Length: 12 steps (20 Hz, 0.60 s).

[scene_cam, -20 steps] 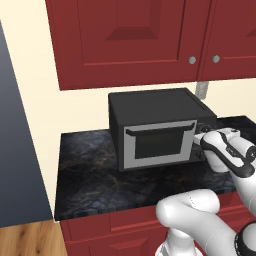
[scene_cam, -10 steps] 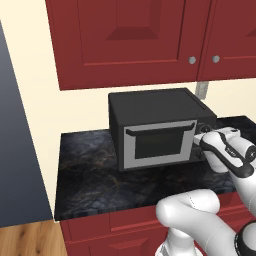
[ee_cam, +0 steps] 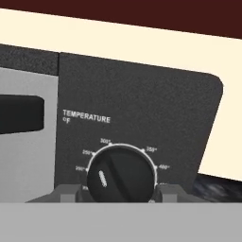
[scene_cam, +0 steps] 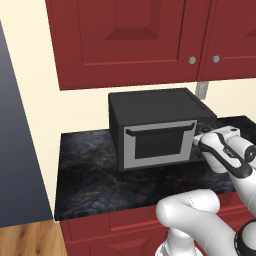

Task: Pull the toaster oven rack outwards. Pick up the baguette from the plate and place it on the toaster oven rack. Close the toaster oven door fully and set the temperature to the lowest setting.

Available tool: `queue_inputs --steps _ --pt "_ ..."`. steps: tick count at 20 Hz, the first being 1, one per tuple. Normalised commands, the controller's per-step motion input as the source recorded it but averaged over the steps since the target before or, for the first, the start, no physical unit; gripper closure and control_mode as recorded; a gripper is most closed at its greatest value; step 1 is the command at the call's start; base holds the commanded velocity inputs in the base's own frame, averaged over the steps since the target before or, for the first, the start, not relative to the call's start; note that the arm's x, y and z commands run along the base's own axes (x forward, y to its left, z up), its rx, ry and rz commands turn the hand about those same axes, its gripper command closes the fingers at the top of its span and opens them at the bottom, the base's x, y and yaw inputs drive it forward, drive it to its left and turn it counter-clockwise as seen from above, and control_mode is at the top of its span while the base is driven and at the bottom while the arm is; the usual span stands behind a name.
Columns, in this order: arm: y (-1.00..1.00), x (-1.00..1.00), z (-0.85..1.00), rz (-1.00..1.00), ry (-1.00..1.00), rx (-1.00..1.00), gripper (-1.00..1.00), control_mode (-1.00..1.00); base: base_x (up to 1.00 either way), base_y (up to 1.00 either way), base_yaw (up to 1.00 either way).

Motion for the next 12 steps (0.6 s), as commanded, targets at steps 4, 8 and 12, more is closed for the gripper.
queue_inputs --steps 4,8,12 --pt "0.0 0.0 -0.01 0.0 0.0 -0.11 1.0 -1.0 0.0 0.0 0.0" --pt "0.0 0.0 -0.05 0.0 0.0 -0.1 1.0 -1.0 0.0 0.0 0.0" --pt "0.0 0.0 -0.09 0.0 0.0 -0.11 1.0 -1.0 0.0 0.0 0.0"
